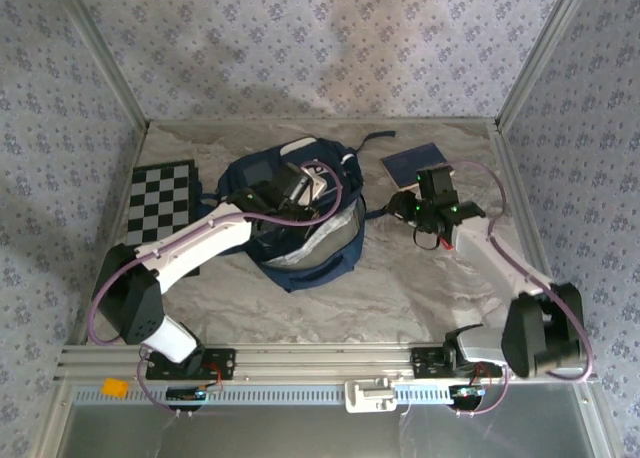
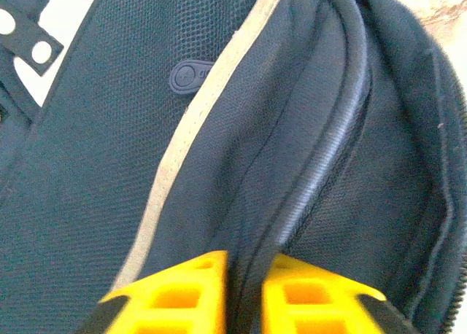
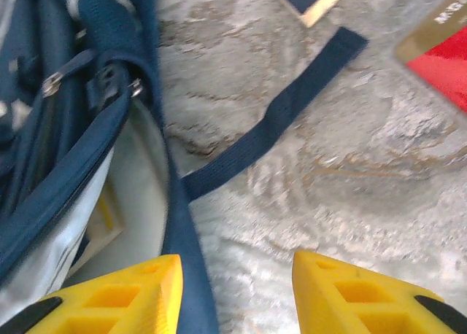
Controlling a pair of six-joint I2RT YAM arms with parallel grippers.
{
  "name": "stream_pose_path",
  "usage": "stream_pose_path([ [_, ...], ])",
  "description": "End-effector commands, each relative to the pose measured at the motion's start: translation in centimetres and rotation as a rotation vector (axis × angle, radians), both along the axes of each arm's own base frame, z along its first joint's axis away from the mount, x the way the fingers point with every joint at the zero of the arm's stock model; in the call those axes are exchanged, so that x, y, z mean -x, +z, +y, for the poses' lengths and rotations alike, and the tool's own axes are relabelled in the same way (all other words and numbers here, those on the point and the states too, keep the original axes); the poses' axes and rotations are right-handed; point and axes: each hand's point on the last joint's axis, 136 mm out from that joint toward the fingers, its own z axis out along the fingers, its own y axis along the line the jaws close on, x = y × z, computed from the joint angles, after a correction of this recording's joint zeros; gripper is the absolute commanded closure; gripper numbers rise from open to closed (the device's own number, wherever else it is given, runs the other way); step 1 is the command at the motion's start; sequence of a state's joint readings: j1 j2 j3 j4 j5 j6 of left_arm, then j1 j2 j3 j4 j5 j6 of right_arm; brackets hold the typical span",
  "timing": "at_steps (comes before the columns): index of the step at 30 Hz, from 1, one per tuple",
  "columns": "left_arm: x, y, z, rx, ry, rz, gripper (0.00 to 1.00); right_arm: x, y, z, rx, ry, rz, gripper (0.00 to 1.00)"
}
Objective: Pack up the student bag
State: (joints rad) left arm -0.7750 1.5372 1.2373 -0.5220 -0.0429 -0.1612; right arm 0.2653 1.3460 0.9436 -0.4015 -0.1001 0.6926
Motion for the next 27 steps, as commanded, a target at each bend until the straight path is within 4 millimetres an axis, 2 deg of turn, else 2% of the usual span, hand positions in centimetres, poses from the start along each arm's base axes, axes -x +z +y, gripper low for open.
stream_pose_path([
  [1, 0.9, 1.0, -1.7, 0.105, 0.016, 0.047, 0.73, -1.9, -0.9, -0.8, 0.032, -0.05, 0.059, 0.53],
  [3, 1.3, 1.7, -2.9, 0.169, 0.017, 0.053, 0.59, -3.8, -1.5, -1.9, 0.09, -0.108, 0.079, 0.49],
  [6, 1.5, 2.3, -4.2, 0.251, 0.039, 0.058, 0.49, -6.8, -2.4, -2.8, 0.157, -0.172, 0.111, 0.42],
  [12, 0.8, 2.8, -4.9, 0.324, 0.099, 0.059, 0.44, -12.0, -4.7, -3.8, 0.314, -0.15, 0.141, 0.41],
  [17, -0.2, 2.4, -4.8, 0.314, 0.159, 0.058, 0.42, -14.5, -6.9, -5.4, 0.423, -0.134, 0.201, 0.39],
  [22, -1.0, 1.4, -5.1, 0.319, 0.206, 0.072, 0.42, -16.3, -8.6, -4.1, 0.42, -0.032, 0.241, 0.35],
  [27, -1.5, 0.4, -5.7, 0.317, 0.216, 0.095, 0.41, -16.7, -10.3, -4.7, 0.44, -0.03, 0.298, 0.36],
])
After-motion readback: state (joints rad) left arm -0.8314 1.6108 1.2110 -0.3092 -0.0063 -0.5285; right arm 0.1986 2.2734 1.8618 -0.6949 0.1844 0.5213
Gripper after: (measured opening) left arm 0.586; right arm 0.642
